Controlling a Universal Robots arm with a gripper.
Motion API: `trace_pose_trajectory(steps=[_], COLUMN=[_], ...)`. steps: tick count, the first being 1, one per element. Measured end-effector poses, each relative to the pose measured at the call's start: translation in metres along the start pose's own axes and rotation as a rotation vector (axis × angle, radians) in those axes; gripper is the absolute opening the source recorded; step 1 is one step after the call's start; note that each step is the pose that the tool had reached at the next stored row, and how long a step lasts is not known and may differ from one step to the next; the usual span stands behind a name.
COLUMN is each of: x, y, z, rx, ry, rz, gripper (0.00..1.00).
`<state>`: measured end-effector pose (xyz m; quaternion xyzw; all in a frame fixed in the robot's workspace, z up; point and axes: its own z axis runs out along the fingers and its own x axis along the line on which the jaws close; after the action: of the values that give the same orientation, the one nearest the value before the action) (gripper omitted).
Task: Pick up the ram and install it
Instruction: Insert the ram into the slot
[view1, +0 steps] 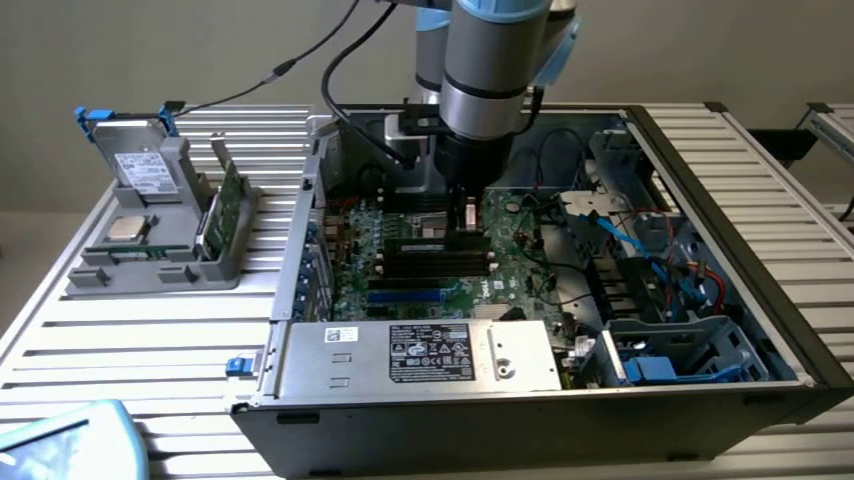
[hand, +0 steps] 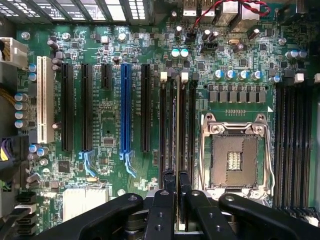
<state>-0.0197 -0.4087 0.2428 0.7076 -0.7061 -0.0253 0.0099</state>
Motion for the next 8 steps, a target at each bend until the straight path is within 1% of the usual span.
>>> trace_pose_trajectory(steps=[2,4,6,8], x=[0.0,0.0001,0.0001,0.0001], y=[-0.0001,-0.0001,-0.0002,-0.0003], z=[0.0018,0.0034,0.005,0.0058], rx=[0.0,-0.0003,-0.0006,-0.0009], ry=[0.0028,0.0093,0.0184,0.0231], rz=[0.0,0.001,0.001,0.001], gripper=[0.14,0.14,0.14,0.14])
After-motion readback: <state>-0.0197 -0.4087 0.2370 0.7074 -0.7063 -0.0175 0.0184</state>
